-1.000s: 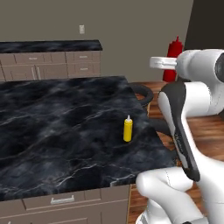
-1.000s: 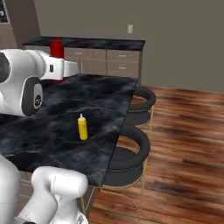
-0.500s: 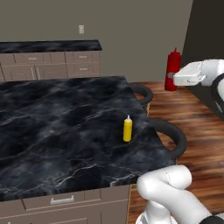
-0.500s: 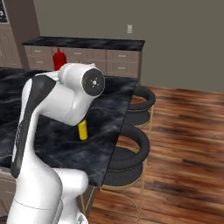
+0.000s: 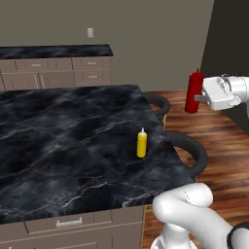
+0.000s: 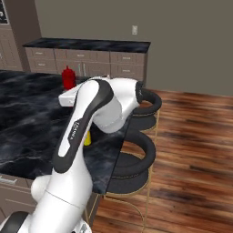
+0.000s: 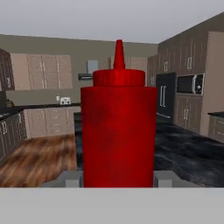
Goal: Move the mustard and ketchup from the cabinet to the dining counter.
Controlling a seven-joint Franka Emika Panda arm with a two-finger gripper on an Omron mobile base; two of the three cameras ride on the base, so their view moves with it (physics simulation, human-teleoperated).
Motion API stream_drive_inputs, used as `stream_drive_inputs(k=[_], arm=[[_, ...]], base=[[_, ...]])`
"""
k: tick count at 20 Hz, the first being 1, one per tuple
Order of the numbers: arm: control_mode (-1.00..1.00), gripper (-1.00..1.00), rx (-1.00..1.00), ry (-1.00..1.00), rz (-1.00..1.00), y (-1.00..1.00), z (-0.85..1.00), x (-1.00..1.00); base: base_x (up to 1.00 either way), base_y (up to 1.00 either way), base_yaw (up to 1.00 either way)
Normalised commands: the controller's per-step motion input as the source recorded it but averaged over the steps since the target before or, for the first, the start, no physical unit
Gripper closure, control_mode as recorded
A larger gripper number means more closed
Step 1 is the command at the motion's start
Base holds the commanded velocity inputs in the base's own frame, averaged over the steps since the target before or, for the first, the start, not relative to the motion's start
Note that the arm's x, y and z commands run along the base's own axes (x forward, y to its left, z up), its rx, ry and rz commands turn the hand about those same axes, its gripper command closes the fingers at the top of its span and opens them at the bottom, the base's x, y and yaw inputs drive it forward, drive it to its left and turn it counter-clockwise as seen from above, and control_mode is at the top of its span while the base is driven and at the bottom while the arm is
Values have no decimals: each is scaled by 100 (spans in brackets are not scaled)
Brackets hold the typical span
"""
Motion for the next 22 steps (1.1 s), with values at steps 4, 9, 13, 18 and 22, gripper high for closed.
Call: stream_drive_inputs(k=[4, 9, 13, 18, 22], arm=[[-100, 100, 0, -1, 21, -3, -57, 0], [-100, 100, 0, -4, 6, 0, -63, 0], [-100, 100, 0, -9, 0, -1, -60, -2], [-100, 100, 0, -4, 0, 0, -55, -2], [-100, 100, 3, 4, 3, 1, -40, 0]], base=[[0, 0, 0], [0, 0, 0], [0, 0, 0], [0, 0, 0], [0, 0, 0]])
